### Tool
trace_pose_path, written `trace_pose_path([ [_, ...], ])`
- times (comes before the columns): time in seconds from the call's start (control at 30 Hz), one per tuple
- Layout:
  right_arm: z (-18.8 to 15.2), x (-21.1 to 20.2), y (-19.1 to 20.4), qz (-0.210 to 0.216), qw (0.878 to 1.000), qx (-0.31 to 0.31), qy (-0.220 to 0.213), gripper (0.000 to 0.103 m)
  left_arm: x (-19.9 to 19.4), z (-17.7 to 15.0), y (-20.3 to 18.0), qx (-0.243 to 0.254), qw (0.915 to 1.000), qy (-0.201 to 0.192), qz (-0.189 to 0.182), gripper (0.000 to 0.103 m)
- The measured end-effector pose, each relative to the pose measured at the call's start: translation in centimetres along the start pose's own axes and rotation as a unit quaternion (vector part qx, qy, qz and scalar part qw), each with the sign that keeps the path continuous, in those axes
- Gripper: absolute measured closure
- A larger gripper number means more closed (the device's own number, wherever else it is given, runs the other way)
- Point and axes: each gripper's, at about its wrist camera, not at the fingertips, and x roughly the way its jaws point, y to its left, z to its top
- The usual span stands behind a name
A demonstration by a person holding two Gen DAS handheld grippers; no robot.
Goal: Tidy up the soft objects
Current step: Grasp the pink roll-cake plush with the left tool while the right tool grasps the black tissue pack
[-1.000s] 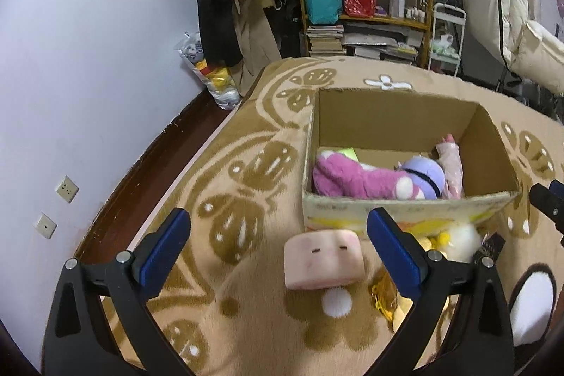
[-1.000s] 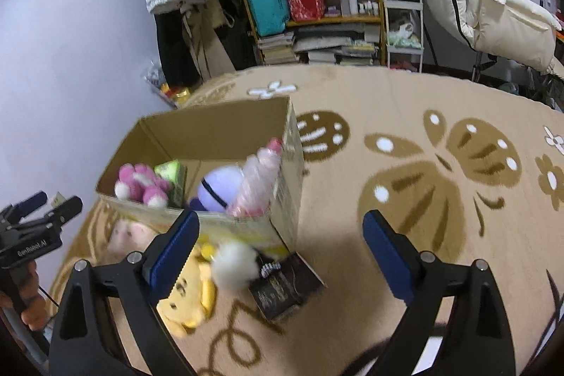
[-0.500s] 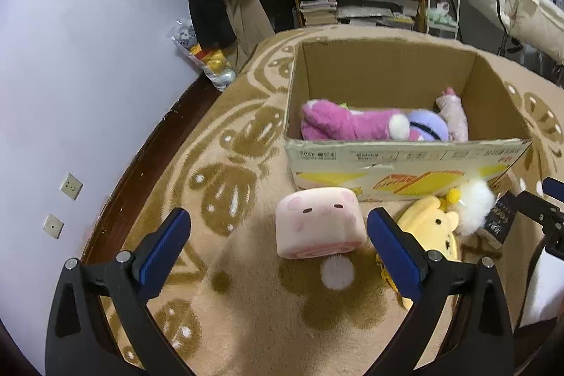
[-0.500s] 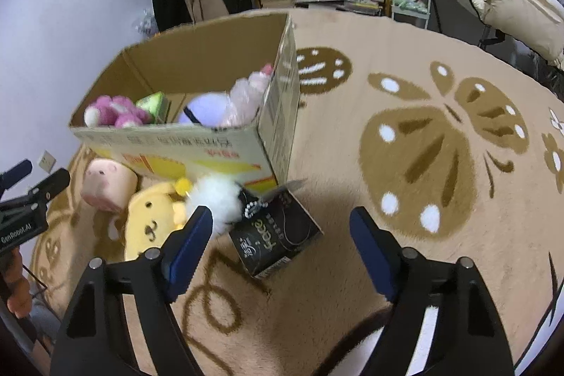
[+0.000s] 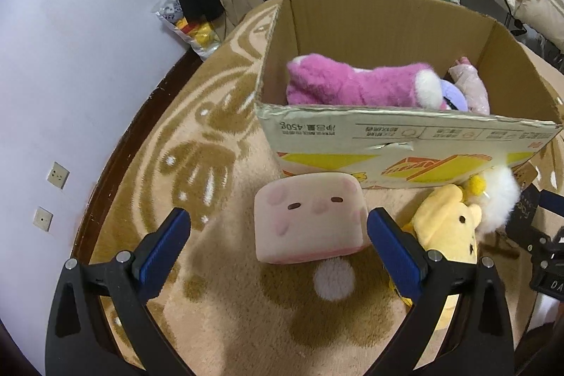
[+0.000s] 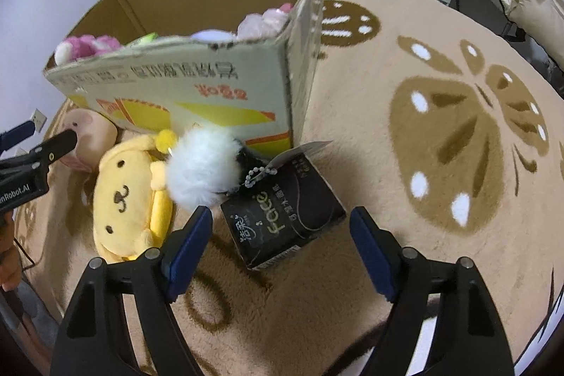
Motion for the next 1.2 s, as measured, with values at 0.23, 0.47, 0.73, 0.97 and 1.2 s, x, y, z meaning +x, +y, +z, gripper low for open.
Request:
trace_pose_path([
  [0.23, 0.1, 1.8, 0.2, -0.008, 1.000, -0.009, 0.023, 0.019, 1.8, 0.3, -0.6, 0.006, 0.9998, 0.016, -0.006, 0.003],
  [0.47, 0.5, 2.7, -0.1, -0.006, 1.000, -0.012, 0.027, 0.023, 3.7, 0.0, -1.3, -0.001, 0.9993, 0.035, -0.017, 0.005],
  [0.73, 0.3, 2.7, -0.1, -0.004, 0.999, -0.021, 0.029, 0.023, 5.0, -0.4, -1.3, -0.010, 0.9983, 0.047, -0.034, 0.025],
  [0.97, -0.1, 1.8, 0.2, -0.009, 0.999, -0.028, 0.021, 0.024, 3.7, -1.4, -1.2, -0.009, 0.9993, 0.033, -0.013, 0.037],
  [1.2, -0.6, 0.0, 0.6, -0.011, 0.999, -0.035, 0.004, 0.024, 1.6, -2.5, 0.0, -0.035, 0.9993, 0.013, 0.001, 0.039],
])
